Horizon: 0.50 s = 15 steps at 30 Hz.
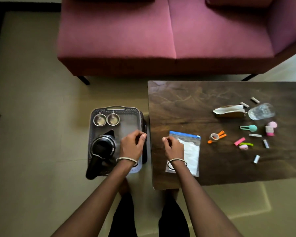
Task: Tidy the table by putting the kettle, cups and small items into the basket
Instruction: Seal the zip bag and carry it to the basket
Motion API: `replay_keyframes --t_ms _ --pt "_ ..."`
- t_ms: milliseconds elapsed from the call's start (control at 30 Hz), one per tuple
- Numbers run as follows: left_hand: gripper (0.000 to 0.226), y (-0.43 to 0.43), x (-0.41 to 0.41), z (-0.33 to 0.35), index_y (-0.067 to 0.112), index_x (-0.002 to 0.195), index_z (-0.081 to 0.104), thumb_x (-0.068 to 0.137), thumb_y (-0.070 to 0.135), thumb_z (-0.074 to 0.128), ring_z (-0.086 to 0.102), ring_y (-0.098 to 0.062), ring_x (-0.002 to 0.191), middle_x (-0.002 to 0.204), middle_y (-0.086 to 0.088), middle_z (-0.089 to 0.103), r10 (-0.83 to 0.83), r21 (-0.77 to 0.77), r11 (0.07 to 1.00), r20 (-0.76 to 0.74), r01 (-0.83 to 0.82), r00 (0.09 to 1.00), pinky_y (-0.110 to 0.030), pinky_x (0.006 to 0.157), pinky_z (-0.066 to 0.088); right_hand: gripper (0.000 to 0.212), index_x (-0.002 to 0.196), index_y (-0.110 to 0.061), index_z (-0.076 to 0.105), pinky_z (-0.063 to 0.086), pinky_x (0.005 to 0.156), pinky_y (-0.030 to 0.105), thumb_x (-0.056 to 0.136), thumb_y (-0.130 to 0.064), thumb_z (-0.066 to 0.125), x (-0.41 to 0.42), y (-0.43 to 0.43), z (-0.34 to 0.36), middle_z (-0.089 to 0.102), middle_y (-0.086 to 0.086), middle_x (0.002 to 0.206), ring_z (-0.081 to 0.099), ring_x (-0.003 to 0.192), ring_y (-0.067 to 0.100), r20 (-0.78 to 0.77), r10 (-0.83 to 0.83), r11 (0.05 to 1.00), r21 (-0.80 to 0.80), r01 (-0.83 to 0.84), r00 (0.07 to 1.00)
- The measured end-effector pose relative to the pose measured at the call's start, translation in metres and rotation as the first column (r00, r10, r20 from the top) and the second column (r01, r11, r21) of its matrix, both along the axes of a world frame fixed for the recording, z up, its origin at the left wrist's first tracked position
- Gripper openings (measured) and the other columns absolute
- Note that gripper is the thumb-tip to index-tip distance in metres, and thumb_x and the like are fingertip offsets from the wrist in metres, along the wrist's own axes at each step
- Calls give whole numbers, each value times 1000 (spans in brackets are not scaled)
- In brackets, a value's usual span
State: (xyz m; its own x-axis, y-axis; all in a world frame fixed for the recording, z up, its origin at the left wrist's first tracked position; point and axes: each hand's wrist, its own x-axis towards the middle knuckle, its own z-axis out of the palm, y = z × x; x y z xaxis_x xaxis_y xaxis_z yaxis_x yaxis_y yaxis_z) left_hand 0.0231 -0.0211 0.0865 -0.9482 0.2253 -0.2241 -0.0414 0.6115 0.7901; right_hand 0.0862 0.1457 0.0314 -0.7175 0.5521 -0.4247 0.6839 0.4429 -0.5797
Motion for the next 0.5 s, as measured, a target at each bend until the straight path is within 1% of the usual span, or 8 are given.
replay_keyframes --t_ms 67,100,167,267,333,400,500 --pt "14 25 22 -10 24 79 67 91 27 62 64 -14 65 63 10 62 7 -21 1000 46 -6 999 -28 63 48 27 83 -9 67 46 70 35 98 -29 57 25 29 -3 73 10 81 67 83 32 3 -42 999 -17 42 999" --pt "13 37 33 -15 24 79 68 91 28 62 65 -13 66 64 11 63 13 -35 999 70 -11 997 -29 64 51 26 82 -9 67 49 71 37 98 -28 57 38 44 -4 73 9 79 68 82 31 9 -54 998 -34 54 998" --pt "13 57 50 -23 25 80 68 90 30 62 66 -12 68 66 11 66 42 -65 997 128 -34 991 -32 67 54 23 84 -11 69 53 76 40 97 -26 57 60 74 -6 74 7 79 69 82 29 21 -66 996 -60 67 998" --pt "12 94 76 -34 23 80 69 89 27 63 68 -17 69 68 7 69 106 -91 992 193 -90 975 -37 69 56 21 86 -12 71 55 78 40 95 -27 59 93 126 -9 75 6 79 70 83 30 53 -85 993 -81 89 995" --pt "11 116 91 -39 22 79 70 87 23 64 68 -18 69 67 6 69 152 -115 985 211 -130 966 -34 70 56 21 87 -13 71 55 79 40 94 -28 59 110 157 -10 76 5 81 70 85 29 75 -99 991 -79 105 992" --pt "11 140 104 -43 22 78 70 86 21 64 67 -18 69 67 5 69 193 -150 975 207 -164 959 -30 69 52 21 85 -14 70 56 78 40 94 -30 59 124 188 -11 75 3 78 70 82 28 92 -126 988 -80 134 988" --pt "10 169 118 -45 20 80 70 88 23 64 66 -20 70 71 -2 71 236 -163 966 236 -201 943 -31 68 51 18 83 -16 71 57 78 41 93 -28 61 135 219 -14 75 3 77 71 79 27 126 -163 979 -100 176 978"
